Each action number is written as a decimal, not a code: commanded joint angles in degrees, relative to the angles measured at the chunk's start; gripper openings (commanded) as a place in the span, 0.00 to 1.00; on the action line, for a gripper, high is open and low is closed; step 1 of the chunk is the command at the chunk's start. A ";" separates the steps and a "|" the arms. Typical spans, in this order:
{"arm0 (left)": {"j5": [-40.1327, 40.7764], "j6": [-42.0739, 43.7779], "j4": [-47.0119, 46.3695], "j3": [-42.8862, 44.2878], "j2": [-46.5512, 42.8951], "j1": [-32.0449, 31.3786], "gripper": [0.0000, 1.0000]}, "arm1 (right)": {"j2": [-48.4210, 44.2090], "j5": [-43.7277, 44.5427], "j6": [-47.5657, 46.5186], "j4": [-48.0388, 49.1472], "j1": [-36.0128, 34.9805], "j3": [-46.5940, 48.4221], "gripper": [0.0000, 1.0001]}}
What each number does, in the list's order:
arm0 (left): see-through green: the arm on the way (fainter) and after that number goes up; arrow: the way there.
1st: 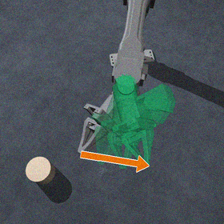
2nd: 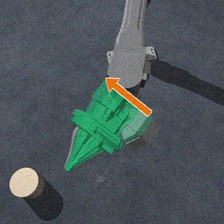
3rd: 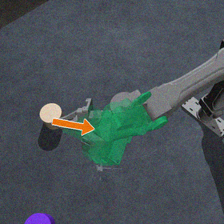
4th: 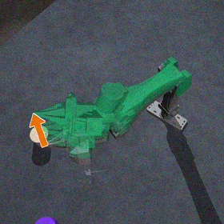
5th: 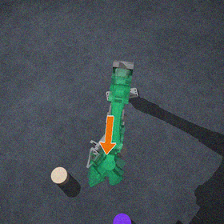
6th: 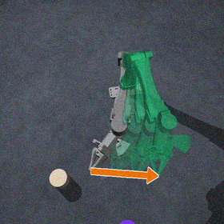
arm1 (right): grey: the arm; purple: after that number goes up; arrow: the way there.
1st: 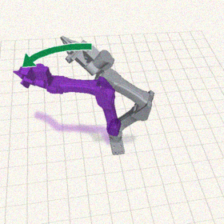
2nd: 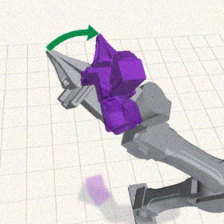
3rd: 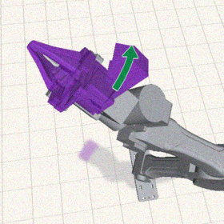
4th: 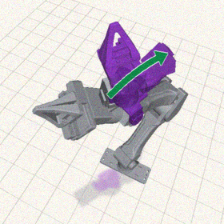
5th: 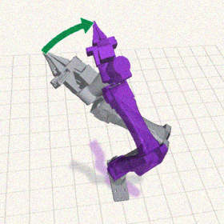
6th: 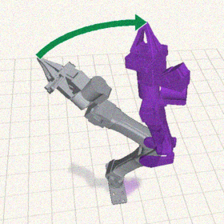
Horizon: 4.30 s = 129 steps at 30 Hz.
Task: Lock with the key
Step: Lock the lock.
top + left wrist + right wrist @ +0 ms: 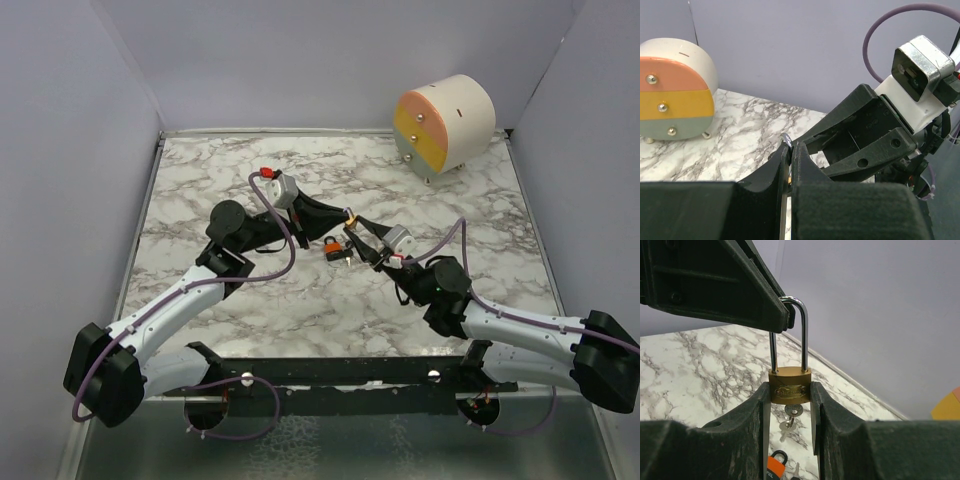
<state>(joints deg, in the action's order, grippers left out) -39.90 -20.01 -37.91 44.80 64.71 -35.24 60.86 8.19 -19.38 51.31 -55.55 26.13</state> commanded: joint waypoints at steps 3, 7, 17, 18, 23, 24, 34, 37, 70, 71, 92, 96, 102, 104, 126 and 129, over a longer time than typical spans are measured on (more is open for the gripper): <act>-0.78 -0.30 7.25 -4.39 -0.92 -1.49 0.00 | -2.48 1.66 -0.32 10.21 -0.38 3.67 0.01; -0.04 1.08 9.01 -4.50 -0.76 -1.49 0.00 | -4.39 0.65 0.90 9.86 -0.44 3.88 0.01; -0.02 1.80 9.13 -5.04 1.47 -1.50 0.00 | -8.28 -4.68 4.66 6.33 -0.41 7.08 0.01; 0.01 1.80 9.09 -5.13 1.52 -1.52 0.00 | -8.63 -5.50 5.14 5.93 -0.39 7.54 0.01; 0.28 2.10 9.08 -5.54 1.48 -1.49 0.00 | -9.79 -7.75 7.15 5.55 -0.42 8.32 0.01; 0.38 2.15 9.13 -5.79 1.47 -1.49 0.00 | -9.94 -7.97 7.42 5.45 -0.39 8.45 0.01; 1.32 3.04 9.17 -7.60 3.59 -1.49 0.00 | -12.70 -12.07 11.23 4.59 -0.44 10.62 0.01; 2.60 3.73 9.17 -8.52 4.28 -1.49 0.00 | -13.09 -12.27 11.79 4.19 -0.37 11.21 0.01; 12.50 5.57 8.99 -7.49 2.22 -1.76 0.00 | -7.13 -11.07 6.72 -4.46 -0.52 12.10 0.02; 13.16 6.05 9.04 -6.66 1.70 -1.76 0.00 | -6.79 -10.90 6.50 -4.97 -0.40 11.65 0.04; 21.88 16.75 15.96 3.67 -3.09 -1.68 0.00 | -4.38 2.87 10.42 -18.65 -0.28 7.28 0.39; 19.20 18.11 17.75 4.71 -3.54 -1.67 0.00 | -3.94 -0.07 15.12 -19.64 2.94 6.31 0.36; 15.34 20.50 19.64 5.42 -5.74 -1.67 0.00 | -4.75 -19.02 29.23 -14.60 20.66 1.74 0.41; 12.85 21.34 19.67 5.33 -6.62 -1.67 0.00 | -4.13 -24.36 30.24 -13.05 23.32 1.11 0.41; -9.34 21.57 13.96 3.46 -9.34 -1.67 0.00 | 2.51 -55.01 37.00 7.64 23.65 1.09 0.21; -10.74 21.35 13.43 3.38 -8.93 -1.67 0.00 | 2.94 -54.68 37.58 8.50 23.65 0.99 0.24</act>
<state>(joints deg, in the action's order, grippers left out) -47.00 1.13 -21.21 48.29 56.66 -37.12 63.13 -44.88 16.36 55.96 -32.03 25.85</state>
